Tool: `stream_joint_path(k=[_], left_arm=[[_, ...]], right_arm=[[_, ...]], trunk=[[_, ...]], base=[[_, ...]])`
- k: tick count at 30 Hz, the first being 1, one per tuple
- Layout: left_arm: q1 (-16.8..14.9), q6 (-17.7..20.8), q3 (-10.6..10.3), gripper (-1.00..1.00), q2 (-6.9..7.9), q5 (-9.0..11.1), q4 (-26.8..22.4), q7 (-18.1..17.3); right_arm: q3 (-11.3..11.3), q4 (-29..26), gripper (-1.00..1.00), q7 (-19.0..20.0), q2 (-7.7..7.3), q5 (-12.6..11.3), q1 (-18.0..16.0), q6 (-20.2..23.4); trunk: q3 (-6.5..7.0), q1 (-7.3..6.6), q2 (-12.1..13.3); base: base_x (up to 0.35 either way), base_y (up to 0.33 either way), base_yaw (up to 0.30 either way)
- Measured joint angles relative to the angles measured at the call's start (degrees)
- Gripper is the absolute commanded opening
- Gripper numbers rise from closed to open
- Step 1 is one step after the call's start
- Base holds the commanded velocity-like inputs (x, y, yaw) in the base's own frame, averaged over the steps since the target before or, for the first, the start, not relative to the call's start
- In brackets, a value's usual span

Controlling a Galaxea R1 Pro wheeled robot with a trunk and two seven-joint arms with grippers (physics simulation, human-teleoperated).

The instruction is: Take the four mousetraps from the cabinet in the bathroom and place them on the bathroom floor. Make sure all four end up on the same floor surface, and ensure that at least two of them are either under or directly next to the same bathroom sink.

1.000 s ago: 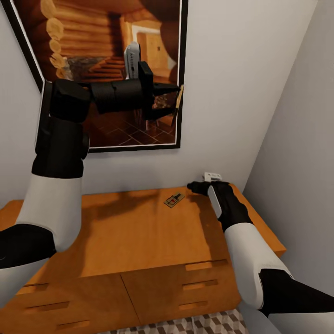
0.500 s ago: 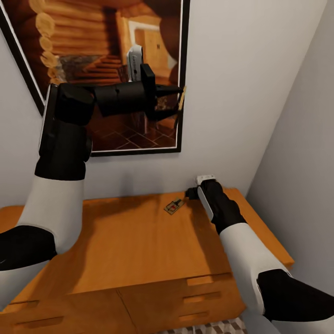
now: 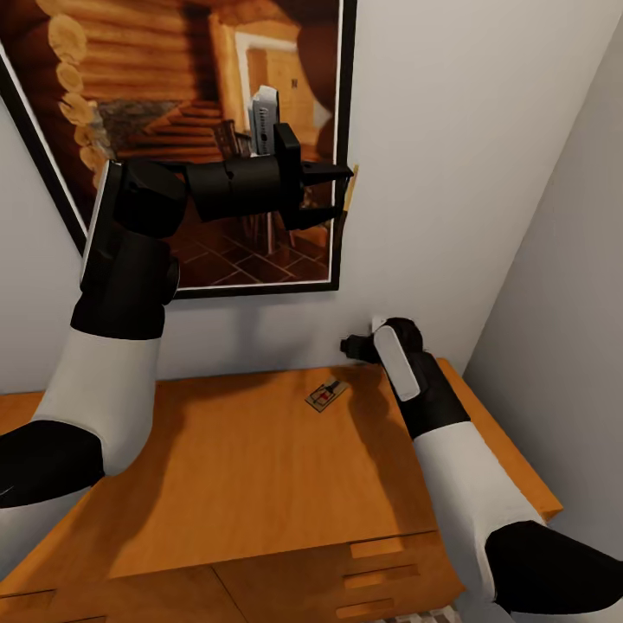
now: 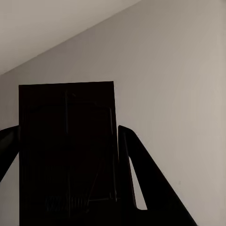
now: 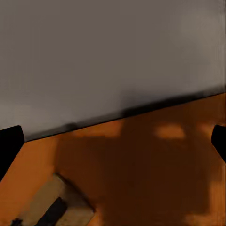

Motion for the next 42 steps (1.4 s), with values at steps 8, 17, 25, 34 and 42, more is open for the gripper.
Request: stream_joint_path(k=[8,17,25,34,42], left_arm=[[0.00,-0.09,-1.21,-1.00,0.04,0.00,0.09,0.04],[0.00,-0.10,-1.94,-1.00,0.40,0.00,0.09,0.04],[0.00,-0.10,-2.13,-1.00,0.50,0.00,0.11,0.04],[0.02,-0.10,-2.29,-1.00,0.45,0.00,0.17,0.04],[0.70,-0.04,-2.29,-1.00,0.53,0.00,0.18,0.10]], right_arm=[[0.86,-3.52,1.00,-14.47,0.00,-14.51,1.97,0.13],[10.15,-3.36,1.00,-26.10,0.00,-15.54,5.19,-12.24],[22.03,-5.38,1.00,-49.99,0.00,-32.51,5.77,-38.27],[28.13,-12.72,1.00,-53.52,0.00,-37.80,5.84,-47.30],[33.94,-11.44,1.00,-53.60,0.00,-37.79,5.82,-55.01]], trunk=[[0.00,0.00,0.00],[0.00,0.00,0.00],[0.00,0.00,0.00],[0.00,0.00,0.00],[0.00,0.00,0.00]], base=[[0.000,0.000,0.000],[0.000,0.000,0.000],[0.000,0.000,0.000],[0.000,0.000,0.000],[0.001,0.001,0.000]])
